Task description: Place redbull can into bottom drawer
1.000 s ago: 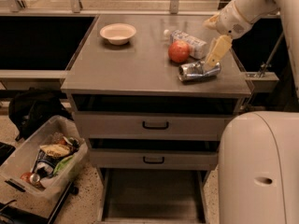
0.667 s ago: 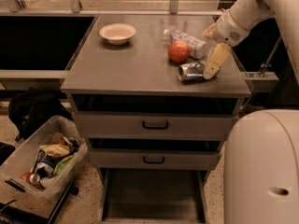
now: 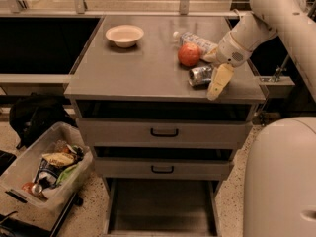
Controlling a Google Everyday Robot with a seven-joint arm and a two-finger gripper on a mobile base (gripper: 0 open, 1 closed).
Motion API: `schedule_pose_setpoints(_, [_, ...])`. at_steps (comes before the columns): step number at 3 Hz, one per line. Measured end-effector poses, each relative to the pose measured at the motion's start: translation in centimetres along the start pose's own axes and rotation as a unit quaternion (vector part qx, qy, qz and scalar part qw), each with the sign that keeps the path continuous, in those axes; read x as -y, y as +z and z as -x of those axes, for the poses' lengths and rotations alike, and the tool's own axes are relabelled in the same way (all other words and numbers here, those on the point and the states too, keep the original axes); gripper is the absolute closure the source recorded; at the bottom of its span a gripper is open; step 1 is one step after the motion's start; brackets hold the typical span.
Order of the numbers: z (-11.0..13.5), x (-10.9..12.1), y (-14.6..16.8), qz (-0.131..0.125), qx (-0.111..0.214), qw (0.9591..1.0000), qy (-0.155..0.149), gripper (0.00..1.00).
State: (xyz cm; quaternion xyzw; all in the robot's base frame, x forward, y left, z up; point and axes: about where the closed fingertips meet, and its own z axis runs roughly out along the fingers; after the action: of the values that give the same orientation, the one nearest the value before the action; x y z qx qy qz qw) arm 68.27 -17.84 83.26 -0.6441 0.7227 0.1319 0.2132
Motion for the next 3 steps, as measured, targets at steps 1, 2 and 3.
schedule_pose_setpoints(1, [-0.01, 0.06, 0.08, 0.0, 0.001, 1.0, 0.0, 0.0])
schedule_pose_setpoints(2, [-0.01, 0.06, 0.08, 0.0, 0.001, 1.0, 0.0, 0.15])
schedule_pose_setpoints(3, [-0.01, 0.06, 0.08, 0.0, 0.001, 1.0, 0.0, 0.39])
